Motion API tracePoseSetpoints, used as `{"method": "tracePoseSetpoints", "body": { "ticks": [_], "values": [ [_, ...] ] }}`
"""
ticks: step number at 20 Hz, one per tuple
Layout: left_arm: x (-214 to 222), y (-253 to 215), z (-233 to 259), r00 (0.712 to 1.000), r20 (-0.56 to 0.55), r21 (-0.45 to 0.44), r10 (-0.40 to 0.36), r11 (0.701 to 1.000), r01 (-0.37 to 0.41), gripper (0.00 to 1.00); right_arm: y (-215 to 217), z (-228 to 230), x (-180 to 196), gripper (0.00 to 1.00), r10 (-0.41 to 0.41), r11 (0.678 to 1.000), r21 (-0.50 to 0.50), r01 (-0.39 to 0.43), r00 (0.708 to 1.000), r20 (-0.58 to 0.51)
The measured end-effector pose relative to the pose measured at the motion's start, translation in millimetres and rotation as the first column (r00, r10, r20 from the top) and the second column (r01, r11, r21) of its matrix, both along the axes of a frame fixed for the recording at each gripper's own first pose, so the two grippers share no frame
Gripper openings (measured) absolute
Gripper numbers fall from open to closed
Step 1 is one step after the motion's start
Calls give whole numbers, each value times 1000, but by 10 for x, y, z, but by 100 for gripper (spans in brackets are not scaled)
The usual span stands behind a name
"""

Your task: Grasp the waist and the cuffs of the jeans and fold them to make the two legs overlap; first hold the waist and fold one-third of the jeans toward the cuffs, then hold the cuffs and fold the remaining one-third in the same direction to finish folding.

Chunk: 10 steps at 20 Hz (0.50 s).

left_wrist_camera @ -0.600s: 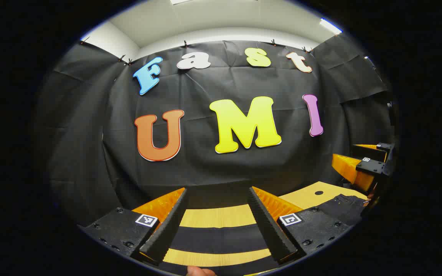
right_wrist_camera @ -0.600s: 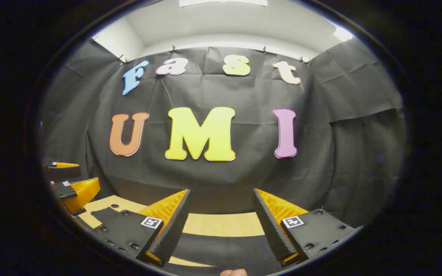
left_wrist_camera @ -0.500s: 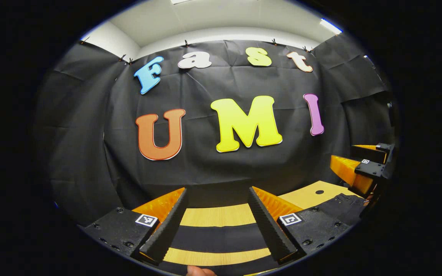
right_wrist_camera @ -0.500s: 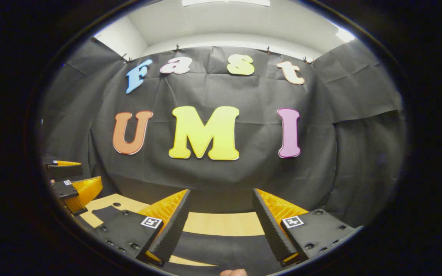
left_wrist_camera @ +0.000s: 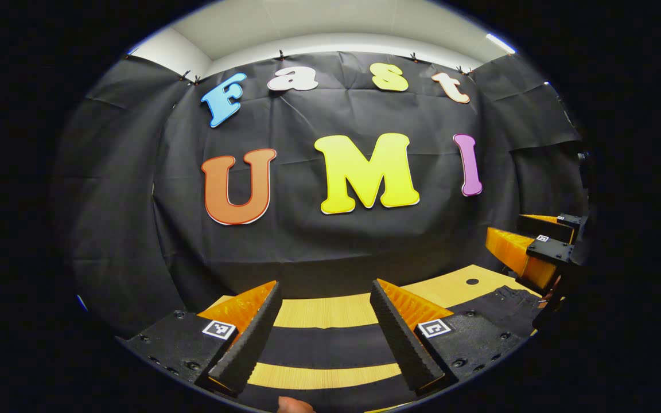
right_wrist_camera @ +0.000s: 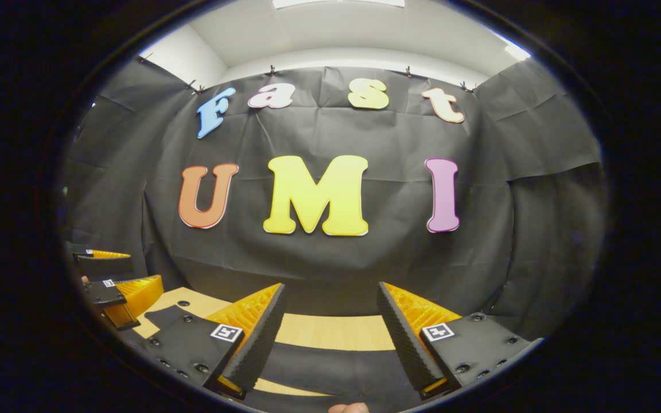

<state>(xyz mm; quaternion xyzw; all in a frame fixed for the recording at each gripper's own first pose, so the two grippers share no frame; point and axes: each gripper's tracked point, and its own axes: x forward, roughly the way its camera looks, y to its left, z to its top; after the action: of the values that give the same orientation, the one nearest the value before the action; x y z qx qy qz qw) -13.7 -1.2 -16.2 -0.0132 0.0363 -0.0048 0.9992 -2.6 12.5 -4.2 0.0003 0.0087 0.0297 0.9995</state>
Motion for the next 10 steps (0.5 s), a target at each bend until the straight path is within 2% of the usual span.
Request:
{"method": "tracePoseSetpoints", "body": {
  "ticks": [10],
  "values": [
    [-30,230,-64,999,-10,10,50,999,-50,100,184,-28,56,96,52,999,-7,-52,999,-3]
  ]
}}
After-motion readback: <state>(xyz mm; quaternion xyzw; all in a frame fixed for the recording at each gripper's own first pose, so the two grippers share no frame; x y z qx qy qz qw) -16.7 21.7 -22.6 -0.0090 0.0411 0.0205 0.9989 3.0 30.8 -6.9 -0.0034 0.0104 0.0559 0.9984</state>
